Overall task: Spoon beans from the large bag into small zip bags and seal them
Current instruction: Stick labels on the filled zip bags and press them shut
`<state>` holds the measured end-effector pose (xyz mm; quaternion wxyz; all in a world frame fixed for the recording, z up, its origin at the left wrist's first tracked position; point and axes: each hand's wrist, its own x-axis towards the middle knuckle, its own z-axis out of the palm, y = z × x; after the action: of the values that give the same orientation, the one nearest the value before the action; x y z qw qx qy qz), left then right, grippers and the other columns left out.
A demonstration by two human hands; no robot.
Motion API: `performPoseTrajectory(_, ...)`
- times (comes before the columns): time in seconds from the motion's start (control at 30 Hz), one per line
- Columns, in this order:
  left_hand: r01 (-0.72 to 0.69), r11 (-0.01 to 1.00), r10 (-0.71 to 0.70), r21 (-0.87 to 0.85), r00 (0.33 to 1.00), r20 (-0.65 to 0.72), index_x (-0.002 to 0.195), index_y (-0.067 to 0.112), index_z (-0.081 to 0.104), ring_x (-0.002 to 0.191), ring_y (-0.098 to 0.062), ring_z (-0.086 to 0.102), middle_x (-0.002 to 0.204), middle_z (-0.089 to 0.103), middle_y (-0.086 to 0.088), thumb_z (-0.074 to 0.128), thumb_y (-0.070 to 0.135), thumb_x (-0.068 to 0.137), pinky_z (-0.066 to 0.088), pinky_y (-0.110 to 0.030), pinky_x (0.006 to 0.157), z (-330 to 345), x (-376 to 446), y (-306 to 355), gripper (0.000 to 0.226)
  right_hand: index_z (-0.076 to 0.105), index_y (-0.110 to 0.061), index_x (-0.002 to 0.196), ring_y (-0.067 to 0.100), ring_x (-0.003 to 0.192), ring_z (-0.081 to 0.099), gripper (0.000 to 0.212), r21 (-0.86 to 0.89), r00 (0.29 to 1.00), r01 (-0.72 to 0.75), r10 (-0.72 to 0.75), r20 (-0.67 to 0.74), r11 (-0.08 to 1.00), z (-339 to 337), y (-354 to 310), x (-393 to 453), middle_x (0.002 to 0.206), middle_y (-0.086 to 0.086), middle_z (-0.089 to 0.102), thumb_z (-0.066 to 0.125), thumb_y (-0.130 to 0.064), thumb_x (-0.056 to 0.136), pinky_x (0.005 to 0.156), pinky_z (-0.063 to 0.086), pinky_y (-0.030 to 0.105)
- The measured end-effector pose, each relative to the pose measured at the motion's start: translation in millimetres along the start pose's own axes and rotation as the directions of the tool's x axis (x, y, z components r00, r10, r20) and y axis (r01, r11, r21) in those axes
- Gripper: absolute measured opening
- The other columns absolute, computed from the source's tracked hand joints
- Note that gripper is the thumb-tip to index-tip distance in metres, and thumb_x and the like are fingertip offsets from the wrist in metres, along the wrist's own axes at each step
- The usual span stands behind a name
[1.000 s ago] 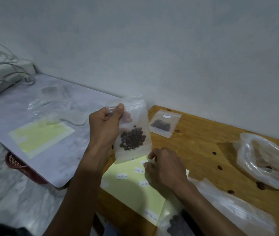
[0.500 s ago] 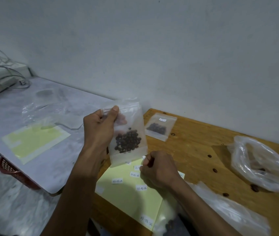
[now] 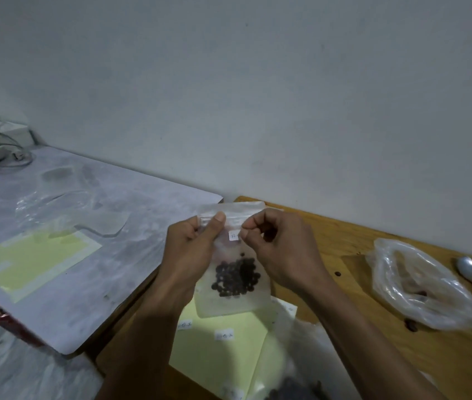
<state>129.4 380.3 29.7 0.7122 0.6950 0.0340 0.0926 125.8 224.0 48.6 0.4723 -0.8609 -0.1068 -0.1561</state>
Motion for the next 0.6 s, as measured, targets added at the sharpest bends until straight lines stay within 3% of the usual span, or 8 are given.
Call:
performPoseTrajectory(0.23, -0.015, 1.000, 0.018, -0.026, 0.996, 0.086, 0.104, 0.010, 0.078, 0.092, -0.025, 0.077, 0.095, 0.080, -0.007, 0.062, 0.024, 0.098, 0.058, -0.051, 0.093, 17, -6, 2, 0.022, 0.074, -0.024, 0.082, 0.002, 0.064, 0.061, 0.005, 0.031, 0.992, -0.061, 0.064, -0.107, 0.998, -5, 17, -4, 0.068, -0.014, 0.068, 0.078, -0.022, 0.085, 0.061, 0.054, 0.023)
performPoseTrajectory(0.4, -0.029, 0.999, 0.032, -0.022, 0.993, 0.117, 0.105, 0.008, 0.076, 0.090, -0.025, 0.077, 0.094, 0.080, -0.007, 0.077, 0.013, 0.083, 0.060, -0.047, 0.087, 22, -9, 1, 0.023, 0.072, -0.028, 0.085, 0.005, 0.068, 0.063, 0.006, 0.021, 0.979, -0.083, 0.086, -0.185, 0.996, -1, 18, -7, 0.076, -0.016, 0.067, 0.078, -0.028, 0.083, 0.067, 0.059, 0.037)
performPoseTrajectory(0.6, -0.075, 0.997, 0.074, 0.000, 0.994, 0.076, 0.104, 0.010, 0.075, 0.087, -0.020, 0.077, 0.092, 0.080, -0.002, 0.076, 0.003, 0.083, 0.063, -0.034, 0.076, 23, -7, 3, 0.022, 0.064, -0.035, 0.084, -0.004, 0.091, 0.049, 0.024, 0.063, 0.950, -0.122, 0.134, -0.280, 0.991, -4, 26, -9, 0.101, -0.020, 0.051, 0.084, -0.041, 0.074, 0.077, 0.048, 0.026)
